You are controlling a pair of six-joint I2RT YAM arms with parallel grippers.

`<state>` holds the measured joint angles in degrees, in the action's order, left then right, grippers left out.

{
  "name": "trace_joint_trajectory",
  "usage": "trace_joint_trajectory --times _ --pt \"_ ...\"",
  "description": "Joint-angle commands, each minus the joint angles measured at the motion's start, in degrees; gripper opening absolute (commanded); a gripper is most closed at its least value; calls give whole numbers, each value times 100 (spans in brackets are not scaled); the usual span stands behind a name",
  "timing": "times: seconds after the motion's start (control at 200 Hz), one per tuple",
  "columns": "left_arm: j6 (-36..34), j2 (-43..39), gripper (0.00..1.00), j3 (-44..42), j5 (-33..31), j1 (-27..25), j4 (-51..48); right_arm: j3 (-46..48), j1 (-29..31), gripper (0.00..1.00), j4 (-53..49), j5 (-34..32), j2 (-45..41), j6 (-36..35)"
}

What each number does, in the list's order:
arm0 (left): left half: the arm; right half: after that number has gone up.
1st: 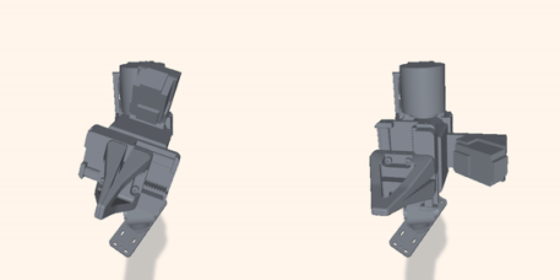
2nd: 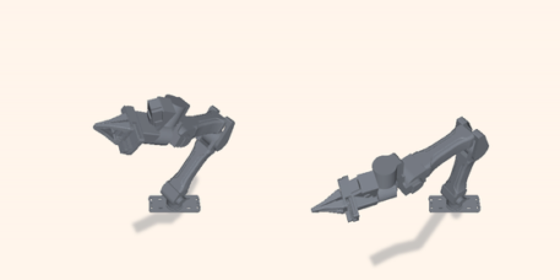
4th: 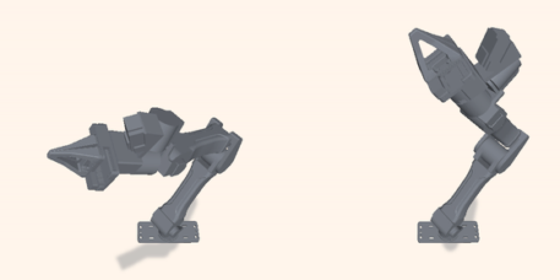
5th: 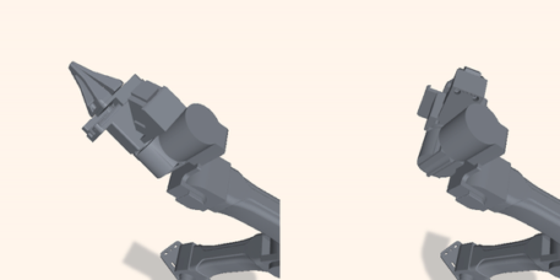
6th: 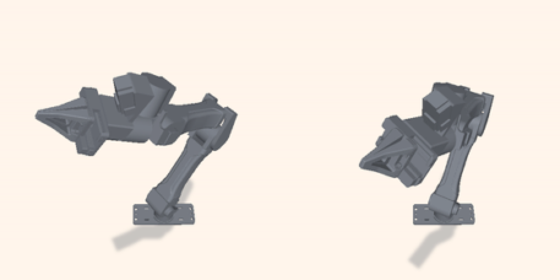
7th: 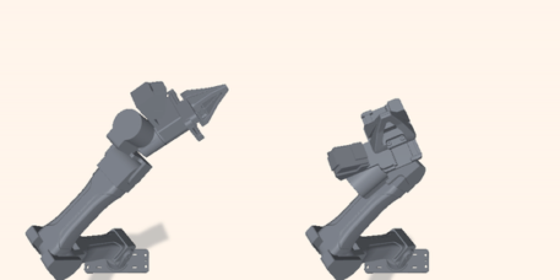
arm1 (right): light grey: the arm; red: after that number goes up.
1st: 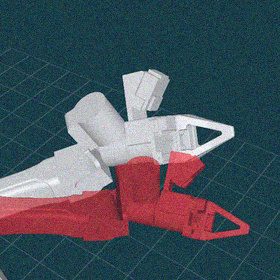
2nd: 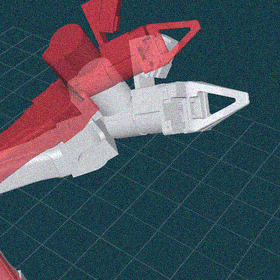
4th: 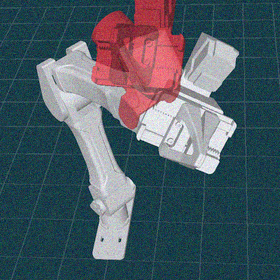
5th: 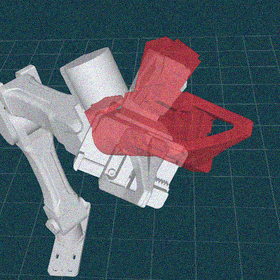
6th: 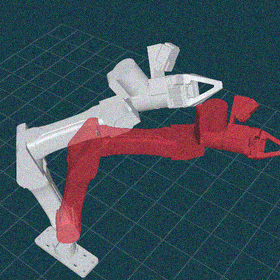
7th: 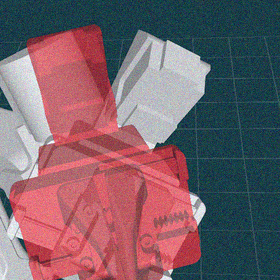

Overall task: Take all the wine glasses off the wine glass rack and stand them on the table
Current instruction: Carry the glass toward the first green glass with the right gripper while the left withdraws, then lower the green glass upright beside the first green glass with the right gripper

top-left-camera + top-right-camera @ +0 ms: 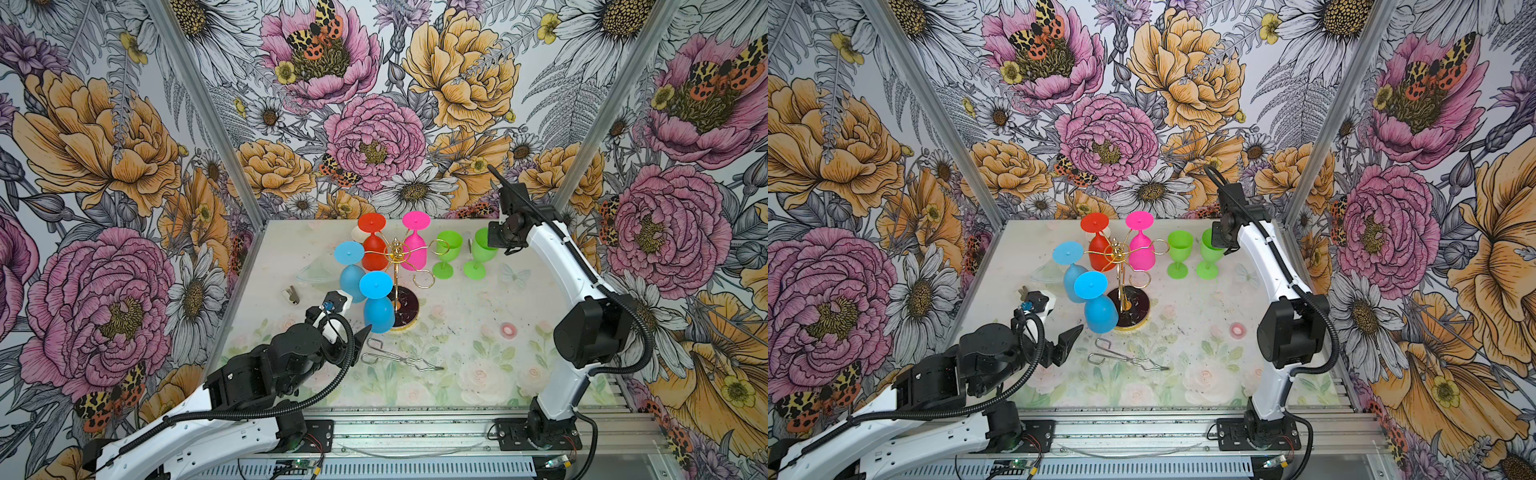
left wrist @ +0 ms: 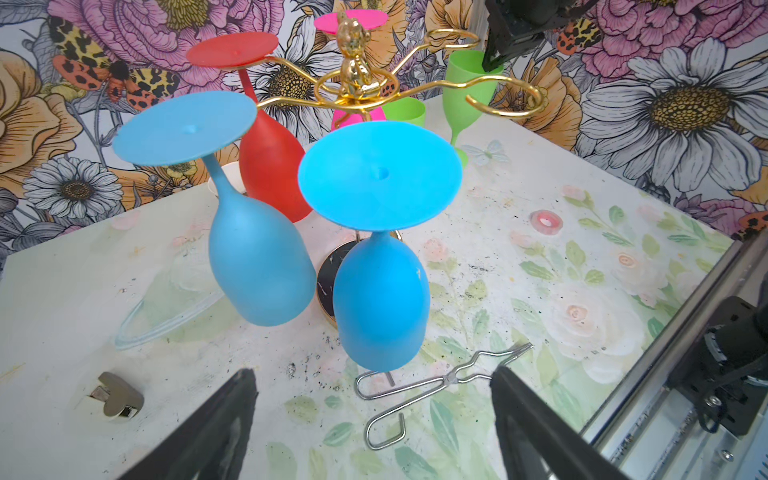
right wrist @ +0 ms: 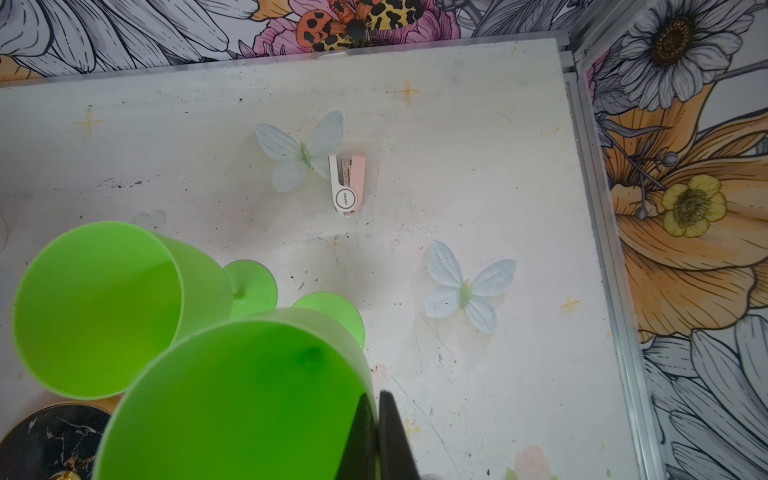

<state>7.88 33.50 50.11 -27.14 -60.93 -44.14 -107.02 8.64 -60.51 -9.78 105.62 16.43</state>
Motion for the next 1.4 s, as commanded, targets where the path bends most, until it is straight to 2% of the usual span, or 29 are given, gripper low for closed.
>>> trace_joint_trajectory --times 0.0,0.375,1.396 --pt "158 -106 89 -62 119 241 -163 -347 -21 0 117 -102 255 -76" --pt "220 -142 89 -89 356 814 -260 -743 -55 0 116 -155 897 -208" --pt "77 -63 89 -1 560 1092 -384 -1226 -108 0 198 -78 1641 -219"
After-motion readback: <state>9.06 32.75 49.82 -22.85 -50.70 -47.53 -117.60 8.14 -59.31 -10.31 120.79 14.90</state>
